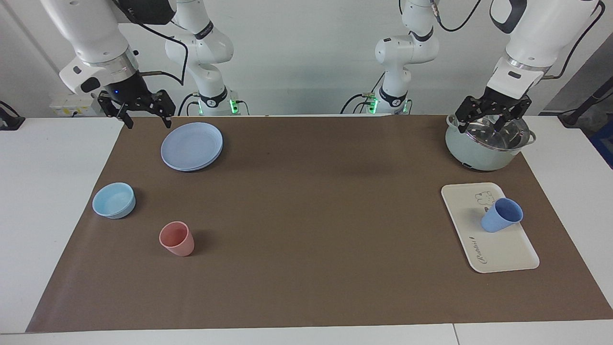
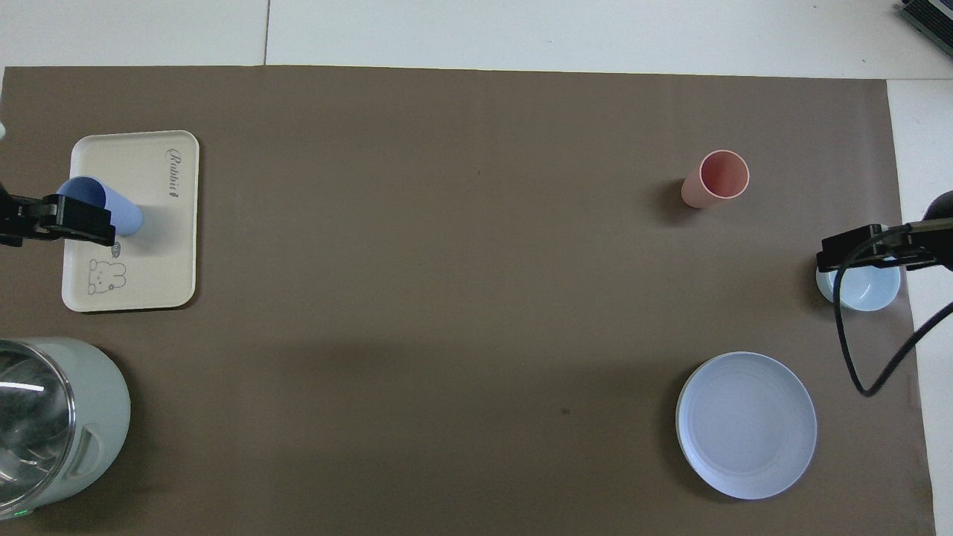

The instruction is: Place cup on tray

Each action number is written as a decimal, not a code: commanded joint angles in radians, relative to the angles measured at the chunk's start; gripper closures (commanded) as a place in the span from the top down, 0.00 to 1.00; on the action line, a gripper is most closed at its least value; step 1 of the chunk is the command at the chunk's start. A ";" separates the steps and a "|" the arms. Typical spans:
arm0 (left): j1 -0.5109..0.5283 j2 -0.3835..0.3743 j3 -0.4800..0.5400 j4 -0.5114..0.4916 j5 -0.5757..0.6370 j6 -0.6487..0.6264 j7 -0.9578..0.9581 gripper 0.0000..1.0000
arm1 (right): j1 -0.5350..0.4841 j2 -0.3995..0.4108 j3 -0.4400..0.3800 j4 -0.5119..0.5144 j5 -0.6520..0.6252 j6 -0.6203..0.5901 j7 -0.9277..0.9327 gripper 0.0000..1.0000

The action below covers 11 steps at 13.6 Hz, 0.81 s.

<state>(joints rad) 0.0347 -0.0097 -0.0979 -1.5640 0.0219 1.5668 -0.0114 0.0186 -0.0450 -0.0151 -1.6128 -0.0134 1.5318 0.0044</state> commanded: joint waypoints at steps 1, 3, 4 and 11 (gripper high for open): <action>-0.001 -0.012 0.000 -0.010 0.009 -0.013 -0.002 1.00 | -0.011 -0.026 0.006 -0.029 0.020 0.005 0.016 1.00; 0.001 -0.012 0.000 -0.011 0.010 -0.011 -0.004 1.00 | -0.011 -0.024 0.006 -0.027 0.018 0.010 0.016 1.00; 0.001 -0.013 0.000 -0.011 0.009 -0.016 -0.004 1.00 | -0.011 -0.016 0.006 -0.019 0.018 0.005 0.016 1.00; -0.003 -0.013 0.000 -0.011 0.009 -0.013 -0.004 1.00 | -0.017 -0.010 0.006 -0.024 0.020 -0.005 0.012 1.00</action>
<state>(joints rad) 0.0346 -0.0097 -0.0983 -1.5644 0.0219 1.5628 -0.0114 0.0141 -0.0440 -0.0153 -1.6234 -0.0134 1.5243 0.0048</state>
